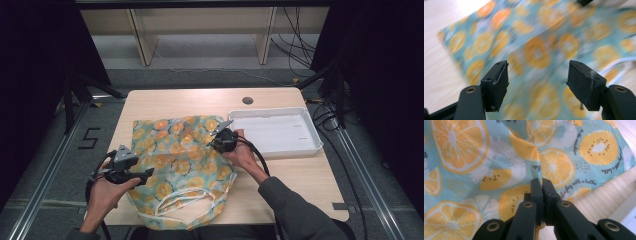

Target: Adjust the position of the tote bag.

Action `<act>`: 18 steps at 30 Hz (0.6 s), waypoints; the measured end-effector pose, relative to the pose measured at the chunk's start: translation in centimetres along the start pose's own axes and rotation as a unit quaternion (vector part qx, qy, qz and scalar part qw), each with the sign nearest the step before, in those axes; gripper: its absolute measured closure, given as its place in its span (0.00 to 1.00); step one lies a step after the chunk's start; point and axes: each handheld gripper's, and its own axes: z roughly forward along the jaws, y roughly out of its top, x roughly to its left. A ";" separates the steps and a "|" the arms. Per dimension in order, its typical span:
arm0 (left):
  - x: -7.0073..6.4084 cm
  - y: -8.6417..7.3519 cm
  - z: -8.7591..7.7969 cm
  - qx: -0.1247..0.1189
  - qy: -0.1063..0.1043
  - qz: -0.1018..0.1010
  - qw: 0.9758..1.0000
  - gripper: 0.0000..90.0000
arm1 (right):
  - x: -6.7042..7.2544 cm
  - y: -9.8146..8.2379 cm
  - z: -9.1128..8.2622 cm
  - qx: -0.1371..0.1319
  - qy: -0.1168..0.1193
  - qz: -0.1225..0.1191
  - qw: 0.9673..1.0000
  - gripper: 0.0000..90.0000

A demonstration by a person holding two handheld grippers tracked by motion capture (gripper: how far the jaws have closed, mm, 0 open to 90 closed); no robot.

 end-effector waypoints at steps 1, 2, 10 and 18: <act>0.9 -0.7 0.8 0.019 0.004 -0.014 1.000 0.35 | 0.0 0.0 -0.3 0.000 0.002 0.002 1.000 0.99; 1.3 -1.0 1.1 0.032 -0.005 -0.018 0.999 0.39 | 0.0 0.0 -0.3 -0.005 -0.002 0.002 1.000 0.98; 2.3 -1.3 3.5 0.044 -0.046 -0.002 0.998 0.93 | -0.1 0.1 -0.7 -0.006 -0.002 0.002 1.000 0.99; 2.6 0.1 4.7 0.023 -0.053 -0.002 0.998 0.98 | -1.1 0.5 -1.3 -0.017 -0.013 0.022 1.000 0.98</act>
